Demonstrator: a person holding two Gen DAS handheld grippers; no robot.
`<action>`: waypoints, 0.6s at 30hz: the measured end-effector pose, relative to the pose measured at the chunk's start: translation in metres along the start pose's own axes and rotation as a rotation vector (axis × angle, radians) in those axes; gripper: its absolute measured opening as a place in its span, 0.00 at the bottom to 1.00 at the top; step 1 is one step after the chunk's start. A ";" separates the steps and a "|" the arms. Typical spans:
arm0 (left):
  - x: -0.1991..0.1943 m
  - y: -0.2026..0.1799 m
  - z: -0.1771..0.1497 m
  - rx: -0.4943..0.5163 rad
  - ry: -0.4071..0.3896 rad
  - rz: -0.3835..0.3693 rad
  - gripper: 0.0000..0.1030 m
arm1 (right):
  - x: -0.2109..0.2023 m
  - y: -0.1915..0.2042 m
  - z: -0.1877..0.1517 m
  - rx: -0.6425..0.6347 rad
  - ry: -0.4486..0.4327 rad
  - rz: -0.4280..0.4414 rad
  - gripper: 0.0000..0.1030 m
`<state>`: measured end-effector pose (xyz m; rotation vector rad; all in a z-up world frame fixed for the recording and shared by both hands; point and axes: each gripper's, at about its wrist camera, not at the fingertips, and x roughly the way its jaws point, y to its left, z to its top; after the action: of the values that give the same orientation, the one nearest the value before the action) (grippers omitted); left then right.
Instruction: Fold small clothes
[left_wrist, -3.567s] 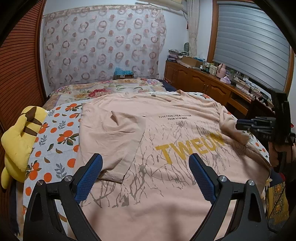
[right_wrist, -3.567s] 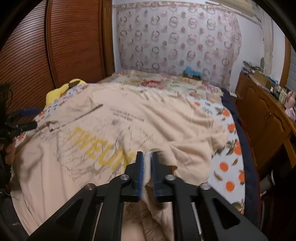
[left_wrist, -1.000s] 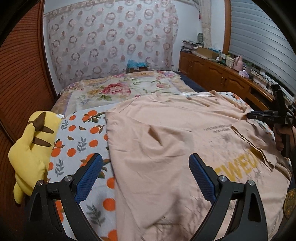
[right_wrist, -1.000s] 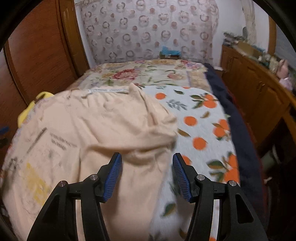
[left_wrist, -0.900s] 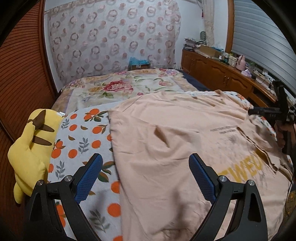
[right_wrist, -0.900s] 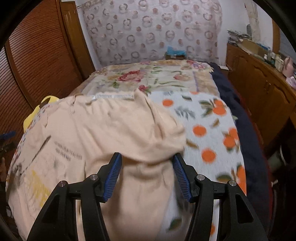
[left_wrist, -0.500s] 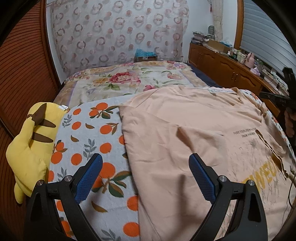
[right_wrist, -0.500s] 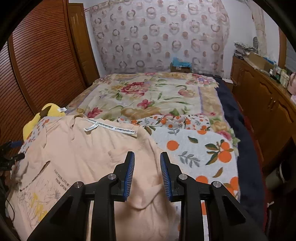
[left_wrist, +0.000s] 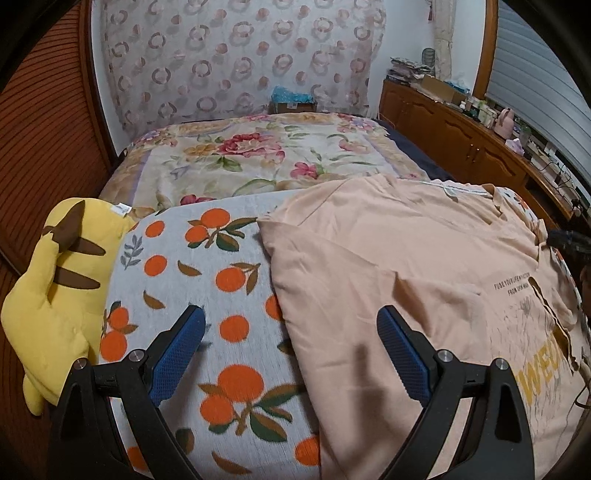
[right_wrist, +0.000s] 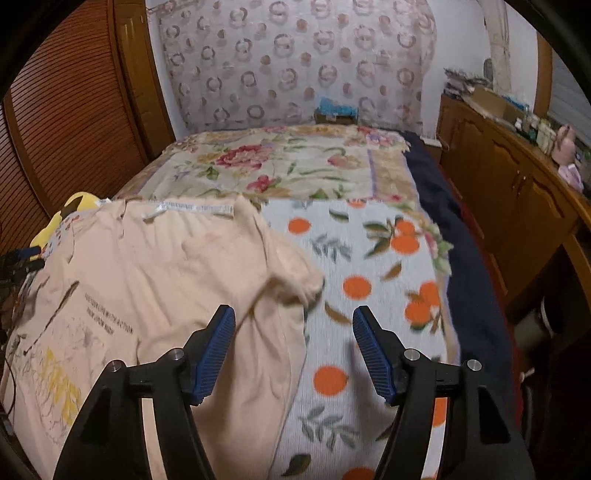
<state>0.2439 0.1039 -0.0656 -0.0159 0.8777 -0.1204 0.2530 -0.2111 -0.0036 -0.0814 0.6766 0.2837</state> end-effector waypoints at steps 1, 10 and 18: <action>0.002 0.000 0.001 0.002 0.001 -0.002 0.92 | 0.004 0.001 -0.003 0.003 0.017 0.009 0.66; 0.020 -0.002 0.011 0.010 0.036 -0.026 0.78 | 0.014 0.008 0.004 -0.043 0.028 -0.021 0.66; 0.034 -0.003 0.023 0.013 0.061 -0.048 0.63 | 0.021 0.013 -0.001 -0.081 0.023 -0.040 0.66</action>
<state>0.2826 0.0967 -0.0771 -0.0214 0.9379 -0.1724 0.2645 -0.1938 -0.0170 -0.1752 0.6856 0.2721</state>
